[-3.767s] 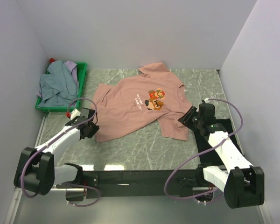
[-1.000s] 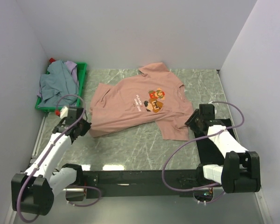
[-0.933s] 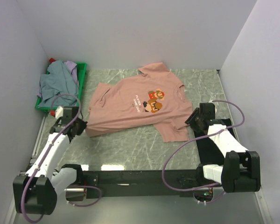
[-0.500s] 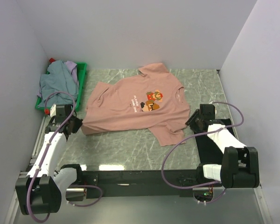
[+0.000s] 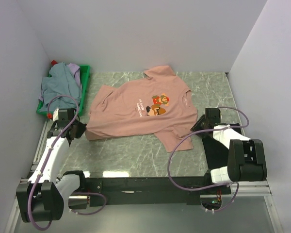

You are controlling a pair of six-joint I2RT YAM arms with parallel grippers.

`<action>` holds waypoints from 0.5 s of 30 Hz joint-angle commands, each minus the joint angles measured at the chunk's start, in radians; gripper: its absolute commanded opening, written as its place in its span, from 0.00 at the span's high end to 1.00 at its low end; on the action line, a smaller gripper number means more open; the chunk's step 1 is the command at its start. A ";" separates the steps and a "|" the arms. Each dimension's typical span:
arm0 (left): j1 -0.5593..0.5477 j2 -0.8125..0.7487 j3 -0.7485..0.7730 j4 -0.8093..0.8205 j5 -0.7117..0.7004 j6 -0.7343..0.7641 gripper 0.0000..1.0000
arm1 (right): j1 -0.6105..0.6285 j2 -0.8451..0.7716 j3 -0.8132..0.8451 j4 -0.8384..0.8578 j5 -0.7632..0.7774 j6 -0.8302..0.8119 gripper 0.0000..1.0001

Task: Fold and stack the t-shirts
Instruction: Flatten the tshirt out

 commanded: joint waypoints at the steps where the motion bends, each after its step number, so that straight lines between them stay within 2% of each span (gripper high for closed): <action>1: 0.005 0.000 0.018 0.029 0.005 0.024 0.99 | -0.003 0.032 0.027 0.054 -0.014 0.018 0.60; 6: 0.005 -0.001 0.018 0.038 0.008 0.023 0.99 | -0.004 0.078 0.035 0.091 -0.030 0.027 0.72; 7: 0.005 0.000 0.018 0.041 0.008 0.024 0.99 | -0.003 0.084 0.037 0.102 -0.041 0.030 0.88; 8: 0.005 -0.001 0.021 0.043 0.010 0.029 0.99 | -0.003 0.089 0.053 0.098 -0.050 0.034 0.96; 9: 0.005 0.000 0.024 0.043 0.010 0.033 0.99 | -0.003 0.086 0.067 0.085 -0.052 0.031 1.00; 11: 0.005 -0.001 0.046 0.041 0.005 0.038 0.99 | -0.004 0.062 0.137 0.015 -0.044 0.018 1.00; 15: 0.006 -0.013 0.133 0.009 -0.033 0.061 0.99 | -0.017 -0.113 0.311 -0.151 0.052 -0.004 1.00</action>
